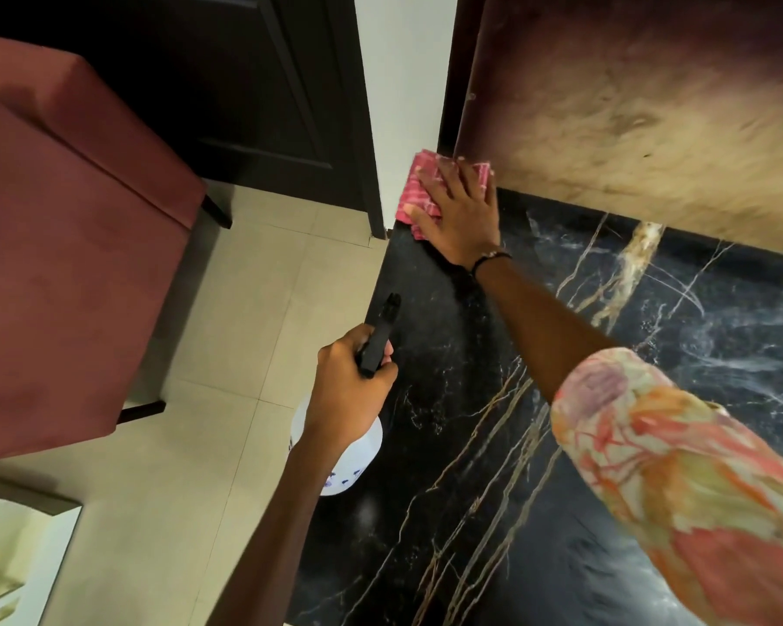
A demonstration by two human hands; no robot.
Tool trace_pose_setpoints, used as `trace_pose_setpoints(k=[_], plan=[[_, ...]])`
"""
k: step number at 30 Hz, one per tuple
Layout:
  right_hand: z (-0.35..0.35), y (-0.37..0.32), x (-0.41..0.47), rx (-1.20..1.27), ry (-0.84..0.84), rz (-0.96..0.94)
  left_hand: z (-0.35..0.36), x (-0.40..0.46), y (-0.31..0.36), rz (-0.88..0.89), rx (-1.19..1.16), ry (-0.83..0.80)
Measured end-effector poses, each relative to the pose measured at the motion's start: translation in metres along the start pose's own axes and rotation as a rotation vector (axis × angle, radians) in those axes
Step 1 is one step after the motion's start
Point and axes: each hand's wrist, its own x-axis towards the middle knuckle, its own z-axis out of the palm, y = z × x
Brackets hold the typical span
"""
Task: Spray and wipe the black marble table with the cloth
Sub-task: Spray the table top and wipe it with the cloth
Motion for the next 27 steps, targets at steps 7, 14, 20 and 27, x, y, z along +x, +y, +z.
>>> trace_pose_setpoints(k=[7, 14, 20, 27], plan=[[0.004, 0.008, -0.044, -0.021, 0.006, -0.262, 0.011, -0.002, 0.003, -0.041, -0.011, -0.050], [-0.009, 0.102, -0.081, 0.041, 0.117, -0.043, 0.028, -0.005, 0.013, -0.019, 0.008, -0.085], [-0.015, 0.070, -0.056, 0.032, 0.016, 0.062, 0.046, -0.012, 0.020, -0.065, 0.028, -0.072], [-0.010, 0.119, -0.124, 0.006, 0.017, -0.201, 0.073, -0.019, 0.034, -0.098, 0.012, -0.067]])
